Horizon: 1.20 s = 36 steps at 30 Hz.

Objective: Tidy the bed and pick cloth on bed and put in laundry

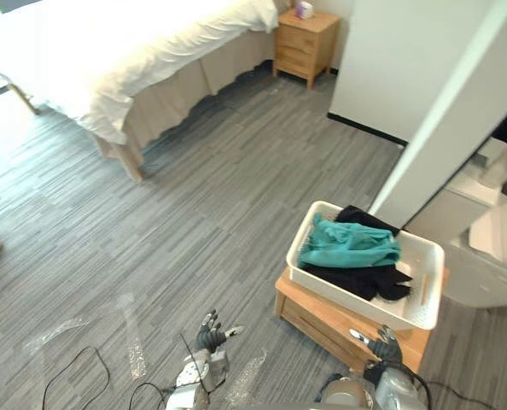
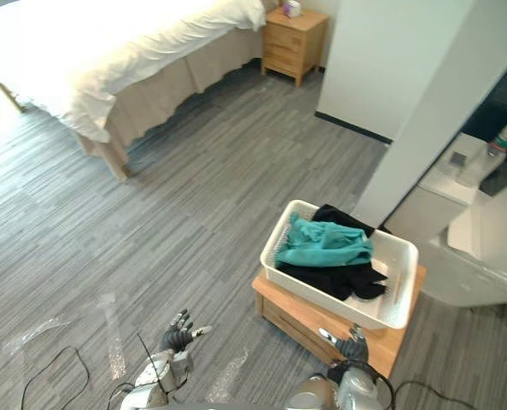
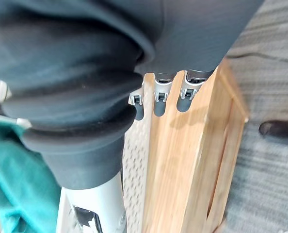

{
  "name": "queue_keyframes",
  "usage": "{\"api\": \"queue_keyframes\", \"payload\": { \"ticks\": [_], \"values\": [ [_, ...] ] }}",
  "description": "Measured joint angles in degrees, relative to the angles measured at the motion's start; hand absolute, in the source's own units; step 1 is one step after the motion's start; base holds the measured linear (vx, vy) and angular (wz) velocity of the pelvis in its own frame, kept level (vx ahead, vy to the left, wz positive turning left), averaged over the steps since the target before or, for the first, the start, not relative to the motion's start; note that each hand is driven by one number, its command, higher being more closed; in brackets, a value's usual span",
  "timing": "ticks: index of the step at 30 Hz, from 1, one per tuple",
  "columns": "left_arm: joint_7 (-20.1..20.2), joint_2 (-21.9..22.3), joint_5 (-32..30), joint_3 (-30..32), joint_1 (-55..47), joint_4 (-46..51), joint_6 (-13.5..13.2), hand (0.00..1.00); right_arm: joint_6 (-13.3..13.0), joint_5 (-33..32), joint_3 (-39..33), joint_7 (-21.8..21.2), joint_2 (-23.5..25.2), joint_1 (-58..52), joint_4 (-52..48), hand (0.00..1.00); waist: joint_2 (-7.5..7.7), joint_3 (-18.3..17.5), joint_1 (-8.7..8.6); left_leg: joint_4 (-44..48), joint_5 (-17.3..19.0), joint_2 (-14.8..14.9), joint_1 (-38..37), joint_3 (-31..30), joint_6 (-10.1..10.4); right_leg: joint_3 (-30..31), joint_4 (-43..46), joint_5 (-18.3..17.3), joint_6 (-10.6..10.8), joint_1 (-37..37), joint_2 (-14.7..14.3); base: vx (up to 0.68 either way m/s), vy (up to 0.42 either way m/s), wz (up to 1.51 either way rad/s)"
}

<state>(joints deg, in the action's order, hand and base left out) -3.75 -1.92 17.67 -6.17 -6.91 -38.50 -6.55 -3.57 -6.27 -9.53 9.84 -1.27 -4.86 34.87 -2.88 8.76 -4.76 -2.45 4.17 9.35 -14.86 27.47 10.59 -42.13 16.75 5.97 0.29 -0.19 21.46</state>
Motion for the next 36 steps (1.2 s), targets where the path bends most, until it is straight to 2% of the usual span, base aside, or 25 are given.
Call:
{"api": "queue_keyframes", "payload": {
  "ticks": [2, 3, 4, 5, 6, 7, 8, 10, 11, 12, 13, 16, 17, 19, 21, 24, 26, 29, 36],
  "values": [
    [-0.1, 0.0, -0.7, -0.1, -0.9, 0.2, -0.1, 0.00, 0.0, 1.2, 2.0, 0.0, 0.7, -1.1, -2.4, 0.00, 0.80, 0.0, 0.75, 0.6, 0.1, -0.9, -0.1, -1.6, -0.3, 4.3, 2.8, 0.3, -0.4, 0.2, 1.5, -0.04, 0.063, 0.70],
    [-0.1, 0.0, -1.3, -0.4, -1.0, 0.3, -0.2, 0.00, -0.1, 2.4, 3.6, -0.1, 1.2, -2.3, -4.0, 0.00, 1.26, 0.3, 0.60, 1.0, 0.1, -1.3, -0.1, -3.7, -1.4, 11.3, 6.6, 1.1, -1.6, -0.8, 2.0, -0.01, 0.055, 0.87],
    [-0.1, 0.1, -1.8, -0.8, -0.9, 0.4, -0.2, 0.00, -0.1, 2.5, 4.2, -0.2, 1.4, -3.0, -4.9, 0.00, 1.07, 0.6, 0.54, 1.4, 0.4, -0.9, 0.0, -5.0, -2.1, 15.7, 9.1, 0.5, -1.4, -2.4, 1.5, 0.01, 0.037, 0.96],
    [-0.2, -0.2, -2.4, -0.9, -1.1, 0.7, -0.5, 0.00, -0.1, 2.9, 5.6, -0.6, 1.9, -4.2, -5.9, 0.00, 0.49, 0.8, 0.64, 1.8, 1.0, 0.3, 0.4, -7.3, -3.2, 22.8, 10.3, -4.6, 3.2, -3.7, -1.7, 0.02, -0.070, 0.94],
    [-0.3, -0.8, -2.6, -0.8, -0.8, 0.7, -0.6, 0.00, -0.1, 3.7, 7.0, -1.3, 2.9, -5.1, -7.1, 0.00, 1.41, 1.0, 0.70, 2.4, 1.1, 1.1, 1.6, -9.1, -3.3, 28.6, 8.7, -9.4, 4.7, -3.7, -5.7, 0.01, -0.148, 1.42],
    [-0.2, -1.8, -2.9, -1.0, -0.3, 0.7, -0.8, 0.00, -0.3, 4.2, 8.8, -1.8, 4.4, -6.4, -8.9, 0.00, 4.28, 1.0, 0.51, 3.6, 1.1, 0.1, 4.3, -12.7, -3.3, 33.5, 4.6, -9.1, 4.7, -2.6, -9.9, -0.04, -0.180, 1.51],
    [-0.3, -1.6, -3.6, -1.1, -0.3, 0.0, -0.8, 0.00, -0.5, 4.2, 9.8, -2.4, 4.6, -6.6, -9.3, 0.00, 5.48, 1.3, 1.04, 3.7, 1.4, -0.3, 5.0, -15.5, -3.4, 35.0, 4.4, -11.0, 4.5, -1.3, -9.8, -0.06, -0.128, 1.39],
    [-0.2, -1.3, -4.7, -3.4, -0.4, -0.2, -0.8, 0.00, -1.3, 4.2, 10.6, -2.5, 4.7, -6.8, -10.0, 0.00, 4.75, 1.8, 0.38, 5.4, 1.3, -0.2, 7.9, -20.8, -3.5, 39.6, 6.3, -12.2, 4.7, -1.2, -10.8, -0.04, -0.103, 1.31],
    [-0.2, -1.1, -5.3, -4.7, -0.5, -0.2, -0.8, 0.00, -1.8, 4.2, 11.6, -2.7, 4.6, -7.3, -10.7, 0.00, 3.91, 2.2, 0.10, 6.6, 1.2, 0.1, 9.7, -24.8, -3.4, 45.4, 6.2, -17.1, 4.4, -1.5, -13.9, -0.02, -0.152, 1.43],
    [-0.2, -1.4, -5.7, -4.6, -0.3, -0.2, -0.8, 0.00, -2.0, 4.2, 12.3, -2.9, 4.7, -7.7, -10.8, 0.00, 4.55, 2.0, 0.09, 7.2, 1.0, -0.1, 11.0, -26.4, -3.1, 47.8, 4.1, -18.3, 4.7, -0.8, -16.4, -0.04, -0.218, 1.35],
    [-0.3, -2.0, -6.1, -4.6, 0.3, -0.8, -0.8, 0.00, -2.4, 4.1, 13.0, -3.6, 4.7, -8.1, -10.5, 0.00, 6.30, 1.5, 0.94, 7.5, 0.6, -1.3, 12.4, -28.8, -2.5, 47.4, 0.1, -20.6, 2.9, 1.3, -16.8, -0.04, -0.223, 0.96],
    [-0.3, -1.4, -6.1, -4.9, 1.1, -1.9, -0.6, 0.00, -2.7, 3.2, 13.1, -3.8, 3.6, -5.6, -8.1, 0.00, 4.40, 1.7, 0.48, 6.2, -2.1, -0.6, 13.6, -30.5, -2.3, 43.5, -2.0, -20.1, 2.6, 3.0, -17.3, -0.06, -0.129, 0.78],
    [-0.5, -0.9, -6.1, -4.8, 1.4, -1.9, -0.8, 0.00, -2.8, 2.1, 13.7, -3.8, 2.6, -5.1, -6.8, 0.00, 3.81, 1.4, 0.95, 4.2, -3.2, 0.2, 12.9, -30.3, -2.0, 43.5, -2.3, -19.7, 2.5, 3.2, -18.0, -0.05, -0.057, 0.21],
    [-1.0, -1.0, -6.1, -4.9, 1.8, -1.9, -1.1, 0.00, -2.9, 1.6, 14.7, -3.8, 2.1, -3.5, -6.1, 0.00, 3.85, 1.3, 1.45, 1.9, -4.8, 0.8, 12.0, -30.0, -1.8, 43.7, -2.3, -19.5, 2.4, 3.0, -18.6, -0.07, -0.052, 0.04],
    [-1.5, -0.8, -6.0, -4.9, 1.9, -1.9, -1.3, 0.00, -2.9, 1.4, 15.1, -3.7, 2.1, -3.0, -6.1, 0.00, 3.83, 1.2, 1.64, -0.4, -6.9, 0.8, 11.6, -29.3, -2.4, 43.7, -3.6, -18.0, 2.6, 2.9, -18.5, -0.09, -0.004, 0.02],
    [-1.7, -1.2, -6.0, -4.9, 1.8, -1.9, -1.3, 0.00, -2.9, 0.2, 15.2, -3.8, 2.1, -3.7, -6.1, 0.00, 4.05, 1.0, 2.08, -2.0, -8.2, 0.4, 11.6, -28.6, -2.7, 43.7, -5.9, -16.0, 3.3, 3.1, -18.1, -0.08, 0.052, -0.04],
    [-1.7, -1.8, -6.0, -4.6, 1.7, -1.9, -1.3, 0.00, -2.9, -0.3, 15.1, -3.7, 2.4, -5.0, -6.1, 0.00, 4.75, 0.5, 2.22, -2.5, -9.1, -0.5, 12.1, -28.9, -3.3, 43.3, -6.9, -15.7, 3.7, 3.2, -17.1, -0.09, 0.053, 0.15],
    [-2.5, -1.8, -4.9, -4.4, 1.4, -1.9, -1.3, 0.00, -2.8, -0.4, 15.0, -3.6, 2.4, -7.2, -6.0, 0.00, 4.91, 0.4, 2.25, -2.9, -10.6, -1.9, 12.6, -30.7, -4.0, 41.6, -7.3, -15.8, 4.1, 3.9, -15.9, -0.12, 0.048, 0.41],
    [-2.6, -1.6, -4.8, -2.9, -0.2, -2.0, -1.2, 0.00, -2.8, -0.4, 13.8, -3.5, 2.6, -9.9, -5.8, 0.00, 4.01, -0.8, 1.69, -3.4, -11.9, -4.1, 15.0, -32.8, -5.5, 42.5, -7.5, -16.9, 5.1, 4.0, -15.2, -0.11, 0.032, 0.34]
  ]
}}
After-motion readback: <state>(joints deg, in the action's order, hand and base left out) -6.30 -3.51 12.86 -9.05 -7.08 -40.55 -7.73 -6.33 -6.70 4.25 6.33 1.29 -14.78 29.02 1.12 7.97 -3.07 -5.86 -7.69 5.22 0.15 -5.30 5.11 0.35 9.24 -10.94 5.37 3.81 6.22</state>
